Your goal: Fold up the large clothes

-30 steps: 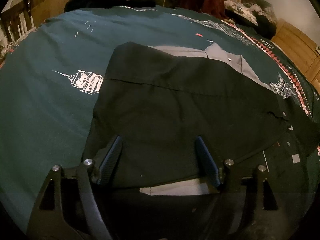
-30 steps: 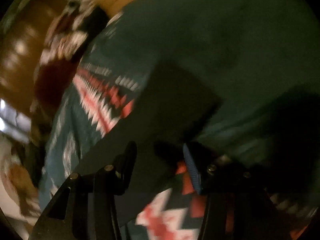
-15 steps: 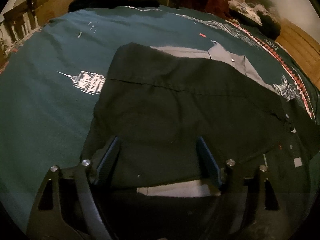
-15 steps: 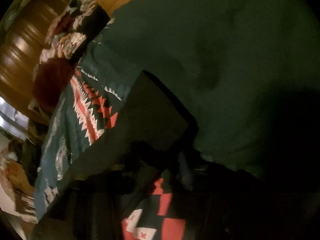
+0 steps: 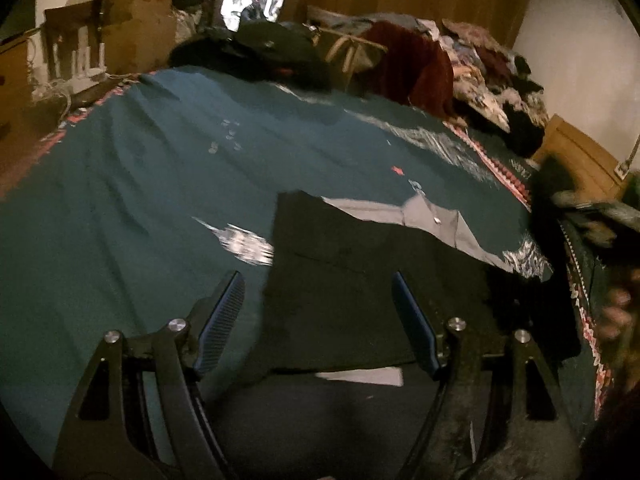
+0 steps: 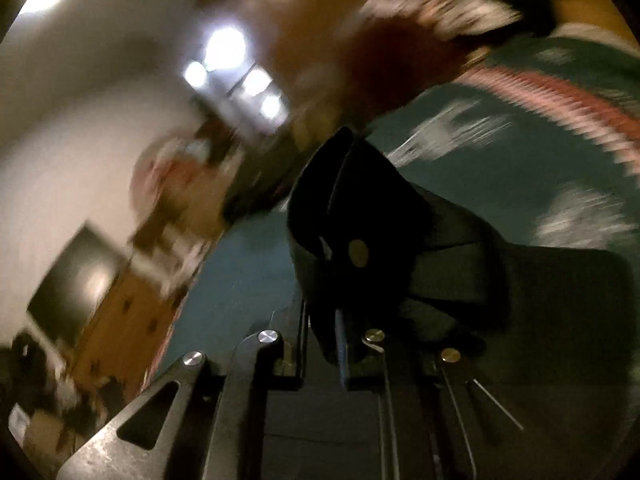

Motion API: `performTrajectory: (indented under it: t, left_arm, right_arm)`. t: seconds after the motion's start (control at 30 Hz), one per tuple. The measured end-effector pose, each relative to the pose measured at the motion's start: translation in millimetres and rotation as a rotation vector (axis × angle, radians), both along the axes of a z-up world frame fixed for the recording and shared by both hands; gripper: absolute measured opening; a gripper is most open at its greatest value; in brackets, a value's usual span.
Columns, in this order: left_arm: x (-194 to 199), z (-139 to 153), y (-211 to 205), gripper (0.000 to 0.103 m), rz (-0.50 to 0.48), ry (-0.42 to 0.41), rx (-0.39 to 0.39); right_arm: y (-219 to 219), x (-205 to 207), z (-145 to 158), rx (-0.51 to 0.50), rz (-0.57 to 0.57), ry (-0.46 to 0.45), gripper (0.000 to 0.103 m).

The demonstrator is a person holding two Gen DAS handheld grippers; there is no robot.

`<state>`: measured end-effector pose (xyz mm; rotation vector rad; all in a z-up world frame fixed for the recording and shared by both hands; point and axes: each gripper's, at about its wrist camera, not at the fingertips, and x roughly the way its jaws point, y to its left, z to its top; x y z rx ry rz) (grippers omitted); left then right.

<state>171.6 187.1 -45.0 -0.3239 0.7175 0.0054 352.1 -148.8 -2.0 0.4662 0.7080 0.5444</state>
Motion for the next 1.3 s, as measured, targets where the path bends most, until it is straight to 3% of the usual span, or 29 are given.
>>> performTrajectory:
  t: [0.13,0.23,0.37,0.57,0.7,0.77,0.83,0.9,0.93,0.97,1.03,1.23,1.3]
  left_arm:
    - [-12.6,-11.3,34.4,0.075,0.039,0.027,-0.035]
    - [-19.2,-26.6,52.5,0.075,0.06,0.056,-0.059]
    - [-21.3,-42.1,62.5,0.075,0.073,0.077,-0.089]
    - [-21.4,-50.5,47.0,0.075,0.042,0.087,-0.108]
    - [-15.6,-51.3,35.4,0.075,0.006,0.094,-0.119]
    - [-3.6,-47.7,24.7,0.075,-0.051,0.099,-0.14]
    - [13.8,-44.7,6.0,0.076,-0.13,0.109,-0.146]
    - [39.5,-51.7,-20.9,0.074,-0.203,0.159,-0.15]
    - [49.0,-57.2,-33.0,0.073,-0.23,0.179,-0.154]
    - [56.8,-61.5,-42.3,0.071,-0.254,0.191,-0.168]
    - [75.3,-70.7,-61.7,0.056,-0.294,0.219,-0.202]
    - [101.5,-73.8,-77.1,0.049,-0.216,0.211,-0.123]
    - [104.3,-78.9,-78.9,0.045,-0.202,0.246,-0.111]
  right_arm:
    - [127.4,26.8,-61.1,-0.055,0.152,0.104,0.015]
    - [179.3,34.4,-106.8,-0.095,0.214,0.181,0.015]
    - [198.7,28.1,-152.4,-0.134,0.236,0.245,0.015]
    - [238.3,26.4,-168.0,-0.122,0.32,0.233,0.013]
    - [263.6,10.3,-158.3,-0.127,0.389,0.217,0.011]
    - [247.5,3.0,-143.1,-0.11,0.38,0.197,0.012]
    - [201.8,-9.6,-117.6,-0.064,0.33,0.158,0.016]
    - [146.3,-31.8,-102.1,-0.06,0.25,0.118,0.035]
    - [121.1,-41.3,-98.9,-0.071,0.206,0.108,0.037]
    - [95.2,-52.2,-97.4,-0.088,0.162,0.107,0.04]
    - [43.0,-76.0,-100.9,-0.12,0.083,0.125,0.04]
    - [-61.6,-137.8,-129.3,-0.156,-0.067,0.225,0.041]
    - [-82.9,-150.1,-138.0,-0.145,-0.089,0.26,0.041]
